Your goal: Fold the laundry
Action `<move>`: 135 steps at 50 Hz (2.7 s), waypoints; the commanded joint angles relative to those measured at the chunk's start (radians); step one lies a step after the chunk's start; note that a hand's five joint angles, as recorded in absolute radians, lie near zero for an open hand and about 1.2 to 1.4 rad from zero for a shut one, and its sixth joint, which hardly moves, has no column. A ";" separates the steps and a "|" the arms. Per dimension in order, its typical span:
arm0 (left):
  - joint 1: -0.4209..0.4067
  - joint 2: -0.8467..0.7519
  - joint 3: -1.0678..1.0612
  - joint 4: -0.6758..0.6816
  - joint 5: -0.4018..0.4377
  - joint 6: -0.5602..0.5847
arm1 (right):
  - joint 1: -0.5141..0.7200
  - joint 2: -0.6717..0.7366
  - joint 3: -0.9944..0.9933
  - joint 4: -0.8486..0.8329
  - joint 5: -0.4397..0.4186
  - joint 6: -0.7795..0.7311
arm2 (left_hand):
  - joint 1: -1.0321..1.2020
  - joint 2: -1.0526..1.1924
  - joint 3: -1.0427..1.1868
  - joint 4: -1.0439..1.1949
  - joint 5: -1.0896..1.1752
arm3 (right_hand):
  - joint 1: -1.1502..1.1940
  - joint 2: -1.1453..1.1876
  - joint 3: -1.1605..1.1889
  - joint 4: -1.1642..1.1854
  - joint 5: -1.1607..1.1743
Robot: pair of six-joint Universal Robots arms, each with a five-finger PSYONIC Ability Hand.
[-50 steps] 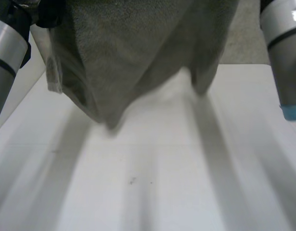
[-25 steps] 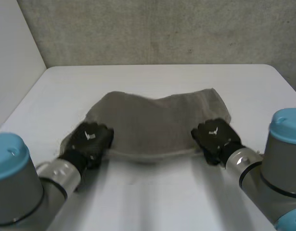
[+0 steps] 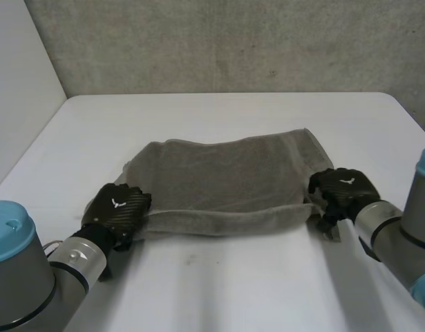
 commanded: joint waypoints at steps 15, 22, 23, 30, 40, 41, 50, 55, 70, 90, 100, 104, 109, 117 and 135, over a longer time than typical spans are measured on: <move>0.002 0.003 -0.003 0.001 0.001 -0.001 | -0.063 0.085 -0.010 -0.001 -0.004 0.230 | 0.202 0.180 0.180 0.178 0.180 | 0.079 0.017 0.022 0.025 0.028; 0.003 0.001 -0.003 0.011 0.001 -0.001 | -0.042 0.116 -0.032 -0.001 -0.004 0.261 | 0.202 0.180 0.180 0.178 0.180 | 0.079 0.017 0.022 0.025 0.028; 0.003 0.001 -0.003 0.011 0.001 -0.001 | -0.033 0.130 -0.044 -0.001 -0.003 0.273 | 0.202 0.180 0.180 0.178 0.180 | 0.079 0.017 0.022 0.025 0.028; 0.005 0.001 -0.003 0.014 0.001 -0.001 | 0.004 0.202 -0.113 0.001 0.009 0.311 | 0.202 0.180 0.180 0.178 0.180 | 0.090 0.029 0.034 0.036 0.040; 0.005 0.001 -0.003 0.014 -0.002 -0.005 | 0.026 0.202 -0.141 0.013 0.013 0.340 | 0.202 0.180 0.180 0.178 0.180 | 0.061 0.000 0.005 0.007 0.010; 0.005 0.001 -0.003 0.014 -0.002 -0.005 | 0.026 0.202 -0.141 0.013 0.013 0.340 | 0.202 0.180 0.180 0.178 0.180 | 0.061 0.000 0.005 0.007 0.010; 0.003 0.001 -0.003 0.014 -0.002 -0.005 | 0.046 0.205 -0.153 0.007 0.011 0.386 | 0.202 0.180 0.180 0.178 0.180 | -0.036 -0.097 -0.092 -0.090 -0.086; 0.005 0.001 -0.004 0.014 -0.002 -0.006 | 0.064 0.226 -0.181 0.004 0.014 0.403 | 0.202 0.180 0.180 0.178 0.180 | -0.030 -0.091 -0.086 -0.084 -0.081; 0.011 0.001 -0.004 0.014 -0.003 -0.008 | 0.102 0.308 -0.238 -0.007 0.121 0.417 | 0.202 0.180 0.180 0.178 0.180 | 0.175 0.113 0.118 0.121 0.124; 0.019 0.001 -0.009 0.014 -0.003 -0.008 | 0.052 0.036 -0.127 -0.139 0.174 0.192 | 0.202 0.180 0.180 0.178 0.180 | 0.935 0.873 0.878 0.881 0.884; 0.019 -0.055 -0.011 0.046 -0.009 0.003 | -0.052 -0.004 -0.055 -0.119 0.049 -0.040 | -0.455 -0.477 -0.477 -0.479 -0.478 | 0.935 0.873 0.878 0.881 0.884; 0.022 -0.094 -0.009 0.066 -0.011 0.003 | -0.129 -0.005 -0.024 -0.102 0.011 -0.068 | -0.458 -0.480 -0.480 -0.482 -0.481 | 0.935 0.873 0.878 0.881 0.884; 0.051 -0.128 -0.008 0.075 -0.020 0.005 | -0.189 -0.004 -0.020 -0.100 -0.023 -0.074 | -0.458 -0.480 -0.480 -0.482 -0.481 | 0.935 0.873 0.878 0.881 0.884; 0.098 -0.080 -0.044 0.067 -0.052 0.005 | -0.238 -0.005 -0.032 -0.100 -0.030 -0.077 | -0.461 -0.483 -0.483 -0.485 -0.484 | 0.935 0.873 0.878 0.881 0.884; 0.124 0.220 -0.146 -0.007 -0.049 0.126 | -0.217 -0.120 -0.035 0.163 -0.035 -0.374 | 0.202 0.180 0.180 0.178 0.180 | 0.935 0.873 0.878 0.881 0.884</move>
